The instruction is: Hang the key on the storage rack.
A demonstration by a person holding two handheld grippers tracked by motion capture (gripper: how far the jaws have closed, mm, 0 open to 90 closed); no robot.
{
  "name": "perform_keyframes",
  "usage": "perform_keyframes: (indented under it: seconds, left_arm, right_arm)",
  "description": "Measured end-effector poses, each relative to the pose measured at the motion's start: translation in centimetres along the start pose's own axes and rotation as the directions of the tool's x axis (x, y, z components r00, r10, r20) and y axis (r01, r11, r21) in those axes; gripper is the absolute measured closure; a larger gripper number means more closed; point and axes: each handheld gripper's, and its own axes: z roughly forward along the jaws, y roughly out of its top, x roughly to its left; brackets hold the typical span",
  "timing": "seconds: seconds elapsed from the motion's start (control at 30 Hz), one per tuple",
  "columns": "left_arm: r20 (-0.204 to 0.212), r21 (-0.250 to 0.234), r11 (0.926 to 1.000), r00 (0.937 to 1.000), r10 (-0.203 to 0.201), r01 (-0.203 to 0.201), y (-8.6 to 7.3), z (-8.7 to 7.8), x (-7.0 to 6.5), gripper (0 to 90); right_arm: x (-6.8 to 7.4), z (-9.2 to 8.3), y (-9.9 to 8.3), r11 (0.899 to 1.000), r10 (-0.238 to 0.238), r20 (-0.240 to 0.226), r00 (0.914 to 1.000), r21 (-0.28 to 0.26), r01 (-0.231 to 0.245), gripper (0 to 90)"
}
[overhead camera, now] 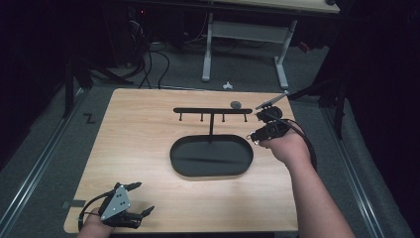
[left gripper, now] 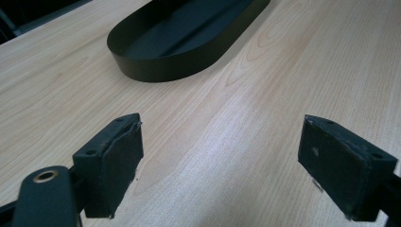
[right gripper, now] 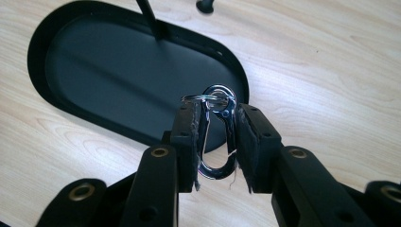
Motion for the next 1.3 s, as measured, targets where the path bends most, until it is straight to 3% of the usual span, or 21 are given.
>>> perform_keyframes:
  seconds: [0.53, 1.3]
  left_arm:
    - [0.004, 0.0, 1.0, 1.0, 0.002, -0.002, 0.0, -0.1, 0.0, 15.3]
    - [0.005, 0.001, 1.0, 1.0, 0.001, -0.001, 0.0, -0.1, 0.0, 15.3]
  right_arm:
    - [0.4, -1.7, 2.2, 0.999, -0.002, 0.011, 0.9999, -0.045, 0.002, 70.0]
    - [0.0, -1.2, 4.1, 0.998, 0.031, 0.009, 0.9995, -0.05, -0.03, 70.0]
